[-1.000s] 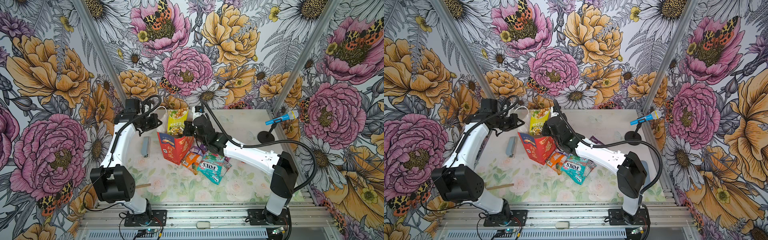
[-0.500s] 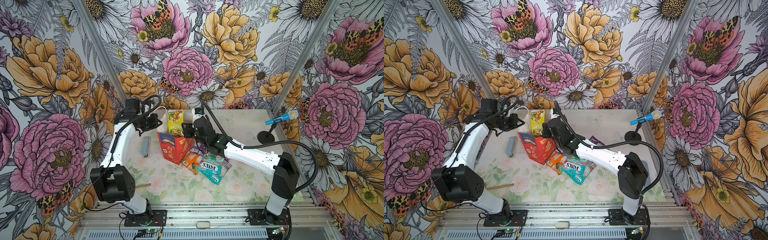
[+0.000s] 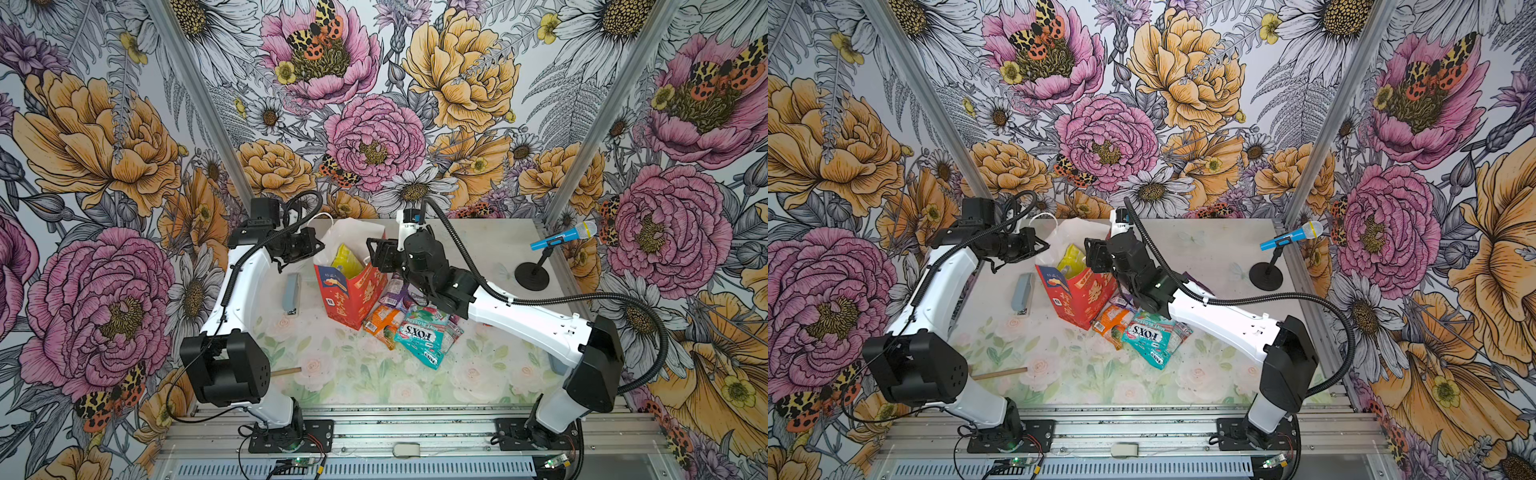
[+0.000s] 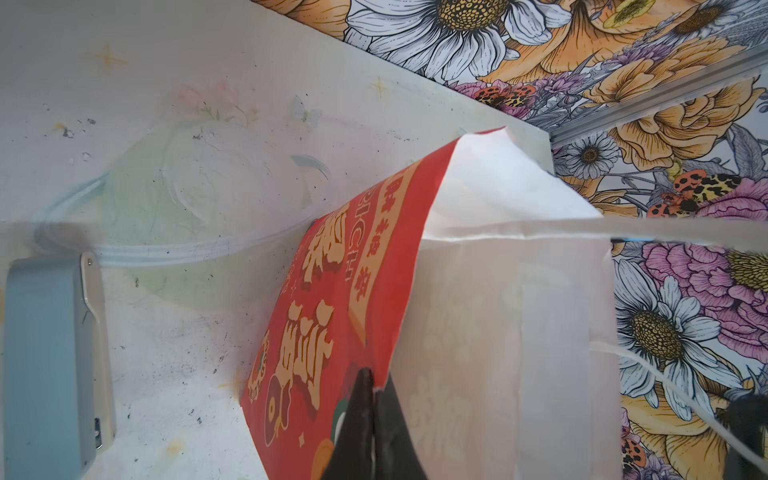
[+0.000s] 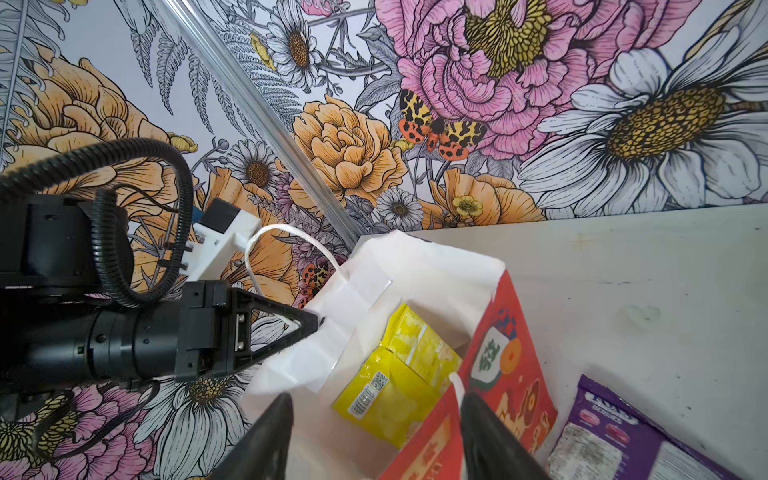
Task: Place the snacks into the paper bag
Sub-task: 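Withdraw the right gripper from the paper bag back over the snack pile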
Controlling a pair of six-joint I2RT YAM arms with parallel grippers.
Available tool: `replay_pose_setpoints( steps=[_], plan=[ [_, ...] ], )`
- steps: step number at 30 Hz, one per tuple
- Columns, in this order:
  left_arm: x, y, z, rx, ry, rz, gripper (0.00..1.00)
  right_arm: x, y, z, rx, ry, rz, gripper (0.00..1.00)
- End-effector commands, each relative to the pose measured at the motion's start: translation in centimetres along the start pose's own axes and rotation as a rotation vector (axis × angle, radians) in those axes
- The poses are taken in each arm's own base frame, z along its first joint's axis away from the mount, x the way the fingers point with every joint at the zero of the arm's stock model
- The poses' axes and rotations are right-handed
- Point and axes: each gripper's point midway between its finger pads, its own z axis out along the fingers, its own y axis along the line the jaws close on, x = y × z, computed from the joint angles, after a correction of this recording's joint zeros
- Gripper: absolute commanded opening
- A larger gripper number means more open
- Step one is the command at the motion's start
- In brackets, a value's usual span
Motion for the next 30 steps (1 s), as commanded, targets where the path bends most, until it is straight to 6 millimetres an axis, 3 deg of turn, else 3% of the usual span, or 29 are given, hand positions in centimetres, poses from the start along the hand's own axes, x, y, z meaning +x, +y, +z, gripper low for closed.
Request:
replay_pose_setpoints(
  steps=[1, 8, 17, 24, 30],
  plan=[
    [-0.2, -0.6, -1.1, 0.017, -0.029, 0.004, 0.00, -2.0, -1.6, -2.3, 0.043, -0.051, -0.016, 0.70],
    [-0.2, -0.4, -0.9, 0.016, -0.026, -0.002, 0.00, -0.5, -7.3, -6.7, 0.163, -0.015, -0.006, 0.78],
    [-0.2, -0.3, -0.8, 0.014, -0.024, -0.005, 0.00, 7.6, -16.9, -12.1, 0.344, 0.115, 0.137, 0.81],
    [-0.1, -0.2, -0.7, 0.013, -0.019, -0.008, 0.00, 12.5, -19.9, -13.8, 0.393, 0.195, 0.236, 0.79],
    [-0.2, -0.2, -0.8, 0.012, -0.024, -0.004, 0.00, 16.0, -20.7, -13.1, 0.408, 0.311, 0.253, 0.76]
  ],
)
